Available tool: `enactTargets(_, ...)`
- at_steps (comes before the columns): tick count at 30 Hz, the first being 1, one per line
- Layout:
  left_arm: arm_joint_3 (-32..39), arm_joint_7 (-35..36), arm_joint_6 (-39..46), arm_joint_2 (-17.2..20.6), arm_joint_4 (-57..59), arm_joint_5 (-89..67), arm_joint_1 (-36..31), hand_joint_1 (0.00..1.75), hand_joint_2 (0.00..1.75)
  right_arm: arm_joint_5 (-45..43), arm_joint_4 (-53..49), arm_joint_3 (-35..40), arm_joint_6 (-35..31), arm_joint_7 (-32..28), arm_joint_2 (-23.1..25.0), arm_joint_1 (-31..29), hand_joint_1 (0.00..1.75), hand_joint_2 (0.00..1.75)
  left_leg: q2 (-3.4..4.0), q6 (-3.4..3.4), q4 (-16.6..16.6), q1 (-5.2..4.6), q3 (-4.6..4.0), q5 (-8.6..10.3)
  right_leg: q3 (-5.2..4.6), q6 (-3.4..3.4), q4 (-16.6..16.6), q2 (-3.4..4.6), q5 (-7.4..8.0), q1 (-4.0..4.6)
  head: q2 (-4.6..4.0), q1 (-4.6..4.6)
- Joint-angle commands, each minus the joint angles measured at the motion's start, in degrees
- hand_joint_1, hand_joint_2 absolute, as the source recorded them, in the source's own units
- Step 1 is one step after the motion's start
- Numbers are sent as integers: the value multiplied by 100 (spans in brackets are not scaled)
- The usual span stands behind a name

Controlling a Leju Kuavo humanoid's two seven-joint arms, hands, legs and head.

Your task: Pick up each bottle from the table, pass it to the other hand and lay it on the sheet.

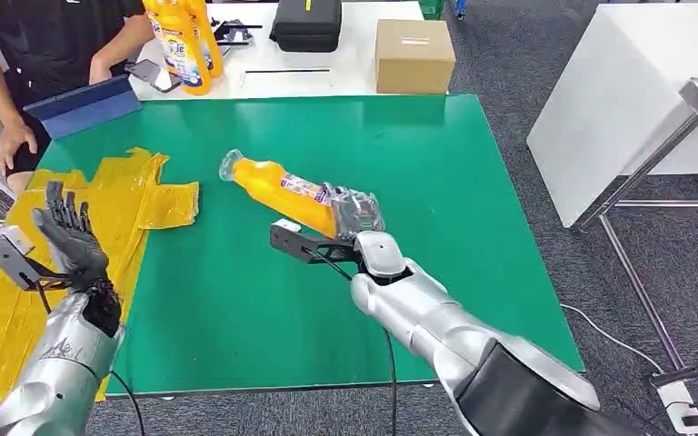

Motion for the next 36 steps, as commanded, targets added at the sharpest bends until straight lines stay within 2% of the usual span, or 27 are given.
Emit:
enactTargets(1, -477, 204, -346, -419, -301, 174, 226, 0, 175, 717, -827, -1226, 121, -257, 343, 77, 175, 175, -6, -6, -2, -4, 11, -6, 12, -2, 1, -9, -9, -4, 0, 0)
enactTargets(4, -610, 312, -430, -507, -699, 216, 390, 0, 175, 667, -1046, -1022, 253, -237, 354, 86, 175, 175, 3, -13, 8, -3, 24, -20, 28, -6, 9, -5, -20, -2, 0, 0)
enactTargets(9, -984, 874, -389, -765, -1950, 363, 950, 0, 175, -19, -1475, 30, 123, 157, 354, -52, 175, 175, 5, -9, 6, -4, 10, -14, 5, -4, 6, -1, -14, -4, 0, 0)
enactTargets(21, -1015, 907, -400, -751, -1947, 385, 953, 0, 175, -69, -1415, 64, 123, 104, 354, -78, 175, 175, 1, -10, 1, 0, 8, -10, 6, -5, 1, -5, -10, 0, 0, 0)
enactTargets(27, -1377, 1397, -329, -984, -2953, 549, 1423, 0, 175, -638, -1773, 1046, 232, 650, 354, -146, 175, 175, 4, -6, 0, -1, -4, -5, -10, -2, -1, 2, -3, -1, 0, 0)
enactTargets(31, -1788, 1667, -329, -1089, -3704, 757, 1956, 0, 175, -831, -1667, 1430, 174, 759, 354, -119, 175, 175, 16, -9, 1, -4, 23, -23, 23, -3, -1, 8, -17, -3, 0, 2)
enactTargets(34, -1989, 1805, -256, -1092, -3921, 928, 2042, 0, 175, -938, -1644, 1648, 235, 779, 354, -101, 175, 175, 2, -9, 1, -3, 15, -18, 19, -3, -1, -6, -17, -1, 0, 0)
enactTargets(36, -2065, 1920, -262, -1050, -4017, 1121, 2074, 0, 175, -1046, -1665, 1817, 279, 800, 354, -86, 175, 175, -3, -16, 11, -4, 38, -34, 45, -8, 6, -11, -35, -1, 0, 0)
